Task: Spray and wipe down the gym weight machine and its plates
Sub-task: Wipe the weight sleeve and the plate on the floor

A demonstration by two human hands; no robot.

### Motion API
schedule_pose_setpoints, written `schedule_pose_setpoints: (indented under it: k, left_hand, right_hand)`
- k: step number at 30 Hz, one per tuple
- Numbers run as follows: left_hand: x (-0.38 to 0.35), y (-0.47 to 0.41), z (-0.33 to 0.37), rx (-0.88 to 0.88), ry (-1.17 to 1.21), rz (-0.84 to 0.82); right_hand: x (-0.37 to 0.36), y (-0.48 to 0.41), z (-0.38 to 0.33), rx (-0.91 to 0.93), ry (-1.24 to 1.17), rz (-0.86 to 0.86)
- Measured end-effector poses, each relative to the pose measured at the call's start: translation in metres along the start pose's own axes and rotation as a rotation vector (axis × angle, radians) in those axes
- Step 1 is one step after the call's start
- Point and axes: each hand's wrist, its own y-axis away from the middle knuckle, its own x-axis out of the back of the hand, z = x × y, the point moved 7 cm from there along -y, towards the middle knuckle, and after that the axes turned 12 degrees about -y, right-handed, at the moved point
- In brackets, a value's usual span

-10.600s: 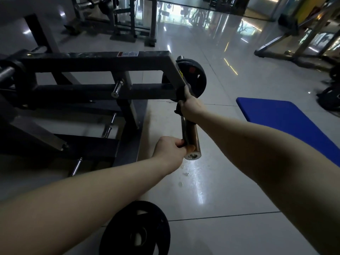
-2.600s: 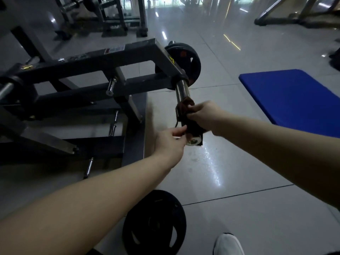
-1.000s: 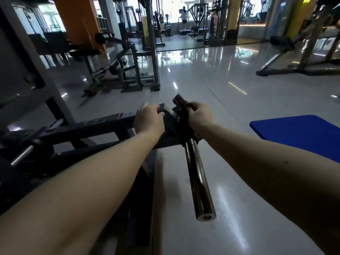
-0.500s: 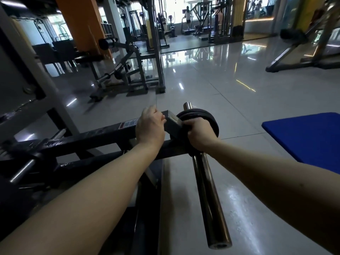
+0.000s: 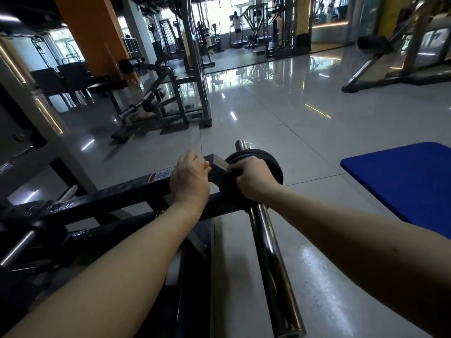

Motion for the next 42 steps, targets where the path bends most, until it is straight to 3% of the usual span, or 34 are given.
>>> schedule_pose_setpoints:
  k: [2, 4, 8, 11, 13, 17, 19, 22, 27, 31, 35, 39, 42]
  left_hand:
    - [0.000, 0.000, 0.000, 0.005, 0.007, -0.003]
    - [0.000, 0.001, 0.000, 0.010, 0.021, -0.011]
    - [0.000, 0.003, 0.001, 0.023, 0.076, -0.025]
    - [-0.001, 0.008, 0.001, 0.018, 0.091, -0.017]
    - [0.000, 0.006, 0.001, 0.017, 0.090, -0.005]
    - [-0.001, 0.003, 0.002, 0.020, 0.093, -0.016]
    - [-0.001, 0.005, 0.002, 0.024, 0.098, -0.014]
    - [-0.001, 0.006, 0.000, 0.021, 0.110, -0.006]
    - [0.001, 0.005, -0.002, -0.013, 0.092, -0.019]
    - [0.008, 0.002, -0.020, -0.011, 0.101, -0.005]
    - [0.007, 0.007, -0.064, 0.116, 0.114, -0.003]
    - [0.002, 0.012, -0.077, 0.129, 0.103, 0.008]
    - [0.001, 0.010, -0.074, 0.142, 0.096, 0.026]
  right_hand:
    - [-0.004, 0.006, -0.025, 0.111, -0.077, -0.010]
    - [-0.002, 0.007, -0.009, 0.077, -0.050, -0.014]
    - [0.018, 0.017, 0.073, -0.244, 0.141, 0.016]
    - [0.025, 0.036, 0.115, -0.477, -0.027, 0.046]
    - [0.030, 0.039, 0.121, -0.520, -0.164, 0.133]
    - [0.048, 0.019, 0.092, -0.349, -0.383, 0.372]
    - [0.040, 0.009, 0.061, -0.107, -0.413, 0.269]
    - [0.004, 0.014, 0.040, 0.127, -0.197, 0.011]
    - [0.001, 0.030, 0.066, 0.063, -0.060, 0.137]
    - [0.002, 0.024, 0.034, -0.009, -0.203, 0.210]
    - [-0.011, -0.009, -0.025, 0.090, -0.230, 0.190]
    - [-0.046, -0.017, -0.066, 0.309, 0.012, 0.027]
    - [-0.027, -0.006, -0.035, 0.268, -0.002, 0.149]
